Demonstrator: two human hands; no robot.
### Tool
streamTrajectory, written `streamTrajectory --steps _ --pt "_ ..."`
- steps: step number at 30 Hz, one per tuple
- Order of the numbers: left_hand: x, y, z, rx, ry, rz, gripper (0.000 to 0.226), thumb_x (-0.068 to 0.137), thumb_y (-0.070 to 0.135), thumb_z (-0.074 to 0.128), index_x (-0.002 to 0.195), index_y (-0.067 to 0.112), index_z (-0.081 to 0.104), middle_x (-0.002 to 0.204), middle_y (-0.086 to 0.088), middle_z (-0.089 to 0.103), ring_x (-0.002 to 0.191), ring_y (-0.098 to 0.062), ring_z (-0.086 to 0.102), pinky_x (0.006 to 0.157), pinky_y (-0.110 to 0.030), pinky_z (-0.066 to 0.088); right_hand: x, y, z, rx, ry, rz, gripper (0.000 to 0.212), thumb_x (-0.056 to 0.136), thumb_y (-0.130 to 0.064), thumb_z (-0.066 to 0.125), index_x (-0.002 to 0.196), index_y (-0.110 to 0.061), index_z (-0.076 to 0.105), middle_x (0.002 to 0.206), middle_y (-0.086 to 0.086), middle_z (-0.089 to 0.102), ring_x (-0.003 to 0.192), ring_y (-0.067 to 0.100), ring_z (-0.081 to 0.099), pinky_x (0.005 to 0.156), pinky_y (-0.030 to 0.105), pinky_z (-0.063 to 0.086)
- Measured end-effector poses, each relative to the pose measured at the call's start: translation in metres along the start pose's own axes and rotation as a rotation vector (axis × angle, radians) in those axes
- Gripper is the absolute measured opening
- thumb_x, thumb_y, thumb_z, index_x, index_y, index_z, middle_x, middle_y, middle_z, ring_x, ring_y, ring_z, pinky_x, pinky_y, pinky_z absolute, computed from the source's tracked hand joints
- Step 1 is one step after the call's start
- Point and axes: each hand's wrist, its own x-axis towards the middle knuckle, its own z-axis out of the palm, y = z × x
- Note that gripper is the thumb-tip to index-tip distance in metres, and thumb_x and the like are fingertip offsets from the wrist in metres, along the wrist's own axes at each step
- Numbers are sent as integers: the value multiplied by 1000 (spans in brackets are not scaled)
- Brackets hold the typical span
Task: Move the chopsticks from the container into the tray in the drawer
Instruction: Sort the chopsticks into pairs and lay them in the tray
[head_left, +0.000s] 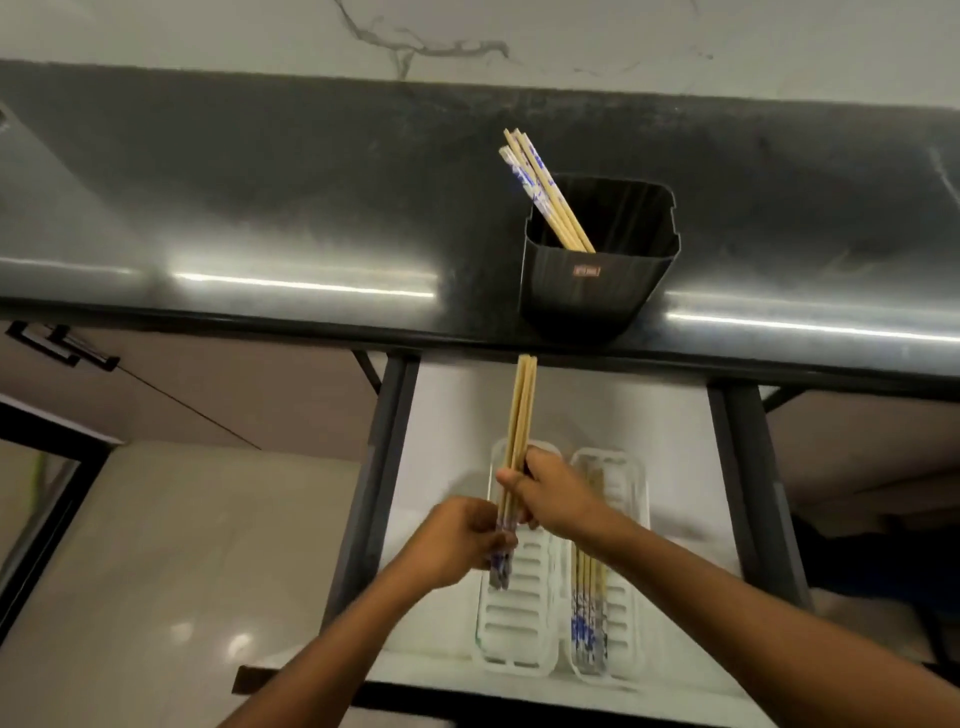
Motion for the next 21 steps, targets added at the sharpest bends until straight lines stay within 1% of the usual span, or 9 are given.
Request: streamTrajectory --steps 2,5,7,9,10,12,14,17,21 --pt "5 -15 19 8 -30 -116 9 86 14 68 79 8 67 72 -4 66 74 -18 70 73 -35 61 1 26 10 33 -31 119 18 97 -29 49 90 -13 52 69 3 60 57 12 59 53 24 51" --pt "13 -25 38 -66 12 -210 9 84 14 71 86 8 65 78 -6 68 75 -20 71 71 -37 62 7 46 18 43 -34 242 19 98 -28 48 89 -12 53 64 5 59 54 13 58 54 25 51" --pt "18 -31 48 -120 53 -274 30 83 13 72 109 6 60 91 -10 71 80 -22 71 66 -34 62 11 52 21 48 -49 301 19 98 -25 48 88 -10 54 60 6 58 51 14 57 53 26 50" --pt "19 -36 56 -143 74 -297 56 81 9 72 131 14 47 103 -11 70 84 -22 70 60 -29 59 13 55 25 50 -71 357 20 98 -22 48 92 -4 55 58 8 55 48 16 53 48 26 47" --pt "19 -39 60 -122 76 -288 63 81 7 71 136 18 43 106 -11 69 85 -22 70 60 -30 60 13 56 28 40 -82 385 22 98 -22 49 95 -1 55 58 10 55 47 17 52 47 26 46" --pt "19 -44 65 -33 85 -258 66 82 7 69 138 24 41 107 -11 70 85 -22 69 67 -37 62 13 58 34 13 -93 430 26 97 -22 51 94 3 56 57 12 56 45 19 52 45 26 46" --pt "19 -48 70 12 105 -250 64 83 8 68 139 25 40 106 -11 71 85 -26 70 73 -42 61 14 58 40 -21 -82 465 28 97 -21 52 83 3 56 56 13 56 43 19 53 45 26 47" --pt "19 -50 75 105 136 -234 52 86 10 65 135 18 47 108 -13 71 88 -29 70 78 -41 59 18 60 50 -77 -31 502 30 95 -14 53 69 0 54 54 14 55 43 21 54 47 28 50" --pt "15 -47 82 289 151 -195 32 91 18 56 122 10 56 107 -13 71 90 -30 68 76 -35 54 19 59 60 -152 -50 555 20 87 -3 60 68 -1 55 58 13 54 61 26 59 70 34 56"
